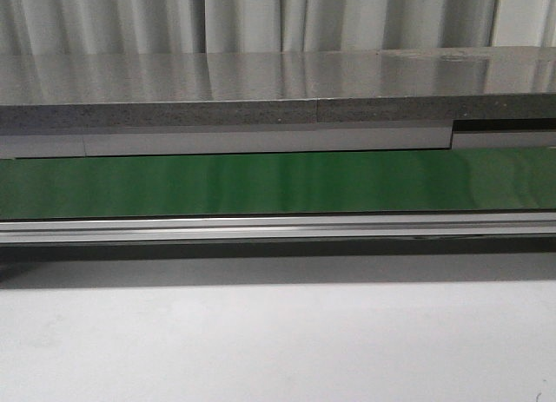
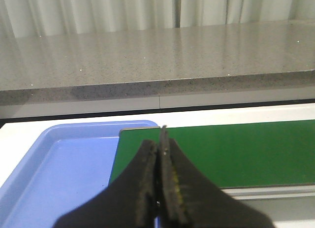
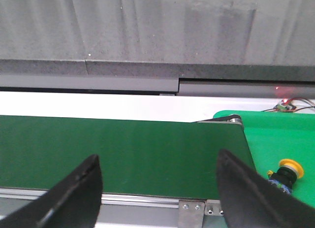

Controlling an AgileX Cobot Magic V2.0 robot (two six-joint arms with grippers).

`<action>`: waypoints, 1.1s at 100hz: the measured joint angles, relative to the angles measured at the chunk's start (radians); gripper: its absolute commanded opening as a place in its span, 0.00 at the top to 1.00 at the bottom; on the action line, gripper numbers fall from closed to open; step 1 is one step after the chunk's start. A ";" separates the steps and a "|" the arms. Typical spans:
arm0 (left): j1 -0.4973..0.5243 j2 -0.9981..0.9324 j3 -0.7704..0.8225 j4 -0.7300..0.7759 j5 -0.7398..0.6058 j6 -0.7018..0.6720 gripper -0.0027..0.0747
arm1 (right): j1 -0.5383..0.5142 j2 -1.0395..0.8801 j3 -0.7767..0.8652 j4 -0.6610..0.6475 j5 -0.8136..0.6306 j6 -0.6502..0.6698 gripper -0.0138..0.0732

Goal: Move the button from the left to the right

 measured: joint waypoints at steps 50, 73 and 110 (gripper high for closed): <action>0.000 0.000 0.000 0.000 0.000 0.000 0.99 | 0.000 -0.206 0.051 0.001 0.096 0.000 0.69; 0.000 0.000 0.000 0.000 0.000 0.000 0.99 | 0.000 -0.206 0.051 0.001 0.099 0.000 0.92; 0.000 0.000 0.000 0.000 0.000 0.000 0.99 | 0.000 -0.206 0.051 0.001 0.100 0.000 0.92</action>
